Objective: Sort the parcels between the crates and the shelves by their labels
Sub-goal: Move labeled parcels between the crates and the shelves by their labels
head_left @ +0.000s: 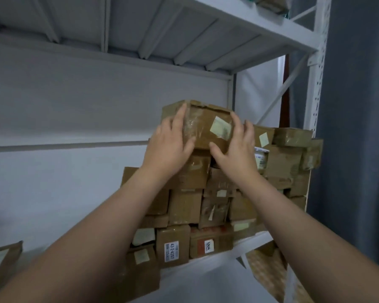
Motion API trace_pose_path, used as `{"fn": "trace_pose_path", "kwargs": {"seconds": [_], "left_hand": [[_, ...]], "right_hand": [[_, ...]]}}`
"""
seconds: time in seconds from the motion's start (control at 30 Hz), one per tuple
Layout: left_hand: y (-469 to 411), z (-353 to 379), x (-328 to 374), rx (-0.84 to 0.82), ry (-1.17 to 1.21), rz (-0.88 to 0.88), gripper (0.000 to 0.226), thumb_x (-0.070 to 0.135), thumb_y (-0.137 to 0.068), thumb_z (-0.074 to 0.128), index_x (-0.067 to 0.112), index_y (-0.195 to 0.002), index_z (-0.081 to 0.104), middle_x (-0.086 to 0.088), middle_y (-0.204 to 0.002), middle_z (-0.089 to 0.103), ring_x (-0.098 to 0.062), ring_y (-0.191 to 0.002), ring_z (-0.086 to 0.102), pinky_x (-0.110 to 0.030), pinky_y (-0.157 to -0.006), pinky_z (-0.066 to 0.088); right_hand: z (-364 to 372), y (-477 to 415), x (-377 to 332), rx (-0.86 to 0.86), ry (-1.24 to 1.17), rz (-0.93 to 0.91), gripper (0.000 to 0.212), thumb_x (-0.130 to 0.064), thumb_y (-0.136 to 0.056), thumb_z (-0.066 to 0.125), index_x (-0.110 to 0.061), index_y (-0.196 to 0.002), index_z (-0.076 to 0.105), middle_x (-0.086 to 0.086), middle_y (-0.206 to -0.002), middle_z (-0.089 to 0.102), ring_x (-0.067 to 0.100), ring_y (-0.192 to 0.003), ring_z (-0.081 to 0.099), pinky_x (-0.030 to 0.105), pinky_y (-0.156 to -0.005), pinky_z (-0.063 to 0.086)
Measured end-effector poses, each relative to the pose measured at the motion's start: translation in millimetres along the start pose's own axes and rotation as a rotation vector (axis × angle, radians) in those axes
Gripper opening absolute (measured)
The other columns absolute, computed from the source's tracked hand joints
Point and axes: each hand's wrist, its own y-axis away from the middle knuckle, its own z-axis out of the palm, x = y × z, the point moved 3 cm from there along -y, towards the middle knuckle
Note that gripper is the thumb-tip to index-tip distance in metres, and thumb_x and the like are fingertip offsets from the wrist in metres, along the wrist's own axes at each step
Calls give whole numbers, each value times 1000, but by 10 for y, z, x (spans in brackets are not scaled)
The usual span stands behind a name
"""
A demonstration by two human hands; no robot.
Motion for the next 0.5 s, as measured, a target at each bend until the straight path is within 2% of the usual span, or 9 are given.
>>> {"fn": "trace_pose_path", "kwargs": {"seconds": [0.07, 0.13, 0.17, 0.23, 0.3, 0.37, 0.43, 0.5], "left_hand": [[-233, 14, 44, -2, -9, 11, 75, 43, -94, 48, 31, -151, 1, -12, -128, 53, -29, -112, 53, -39, -85, 44], [-352, 49, 56, -47, -10, 3, 72, 46, -95, 44, 34, -150, -1, -13, -120, 59, -32, -103, 58, -36, -75, 44], [-379, 71, 55, -77, -10, -12, 70, 48, -96, 42, 35, -150, 0, -14, -122, 59, -33, -104, 58, -36, -76, 45], [-393, 102, 54, -122, 8, -55, 64, 52, -96, 39, 35, -150, 9, -14, -134, 52, -34, -116, 52, -40, -89, 46], [-355, 105, 81, -110, 49, -74, 61, 54, -95, 38, 34, -149, 18, -9, -142, 45, -32, -124, 47, -41, -98, 43], [-282, 70, 130, -48, 91, -53, 58, 53, -95, 39, 31, -147, 23, -5, -143, 45, -28, -125, 46, -41, -99, 43], [-196, 16, 163, 23, 151, -24, 55, 50, -95, 40, 31, -145, 27, -2, -140, 47, -23, -124, 47, -41, -100, 44], [-121, -31, 166, 70, 224, -18, 55, 49, -96, 41, 32, -146, 26, 1, -142, 44, -17, -127, 43, -37, -103, 41]], "right_hand": [[-23, -203, 51, -40, -129, 45, 82, -42, -88, 60, -39, -149, 5, 9, -158, 5, 32, -143, 16, 44, -112, 23], [-14, -331, 99, -105, -319, 83, 79, -43, -90, 58, -40, -150, 7, 4, -158, 15, 25, -141, 25, 38, -109, 26], [3, -366, 116, -143, -386, 87, 76, -43, -91, 57, -40, -150, 10, 1, -156, 22, 22, -140, 29, 36, -109, 29], [43, -382, 130, -189, -430, 66, 70, -45, -92, 56, -38, -149, 17, -1, -152, 30, 15, -133, 35, 30, -104, 35], [68, -357, 139, -170, -459, 46, 65, -47, -91, 56, -39, -147, 23, -3, -150, 29, 7, -122, 36, 15, -90, 33], [58, -303, 144, -128, -506, 39, 60, -47, -92, 56, -43, -143, 26, -5, -146, 27, 2, -113, 35, 7, -76, 29], [26, -238, 136, -89, -561, 11, 56, -46, -92, 56, -46, -140, 27, -9, -138, 25, -1, -109, 36, 7, -78, 31], [-1, -183, 107, -66, -626, -14, 61, -43, -92, 57, -48, -141, 22, -14, -135, 20, 3, -118, 34, 16, -93, 34]]}}
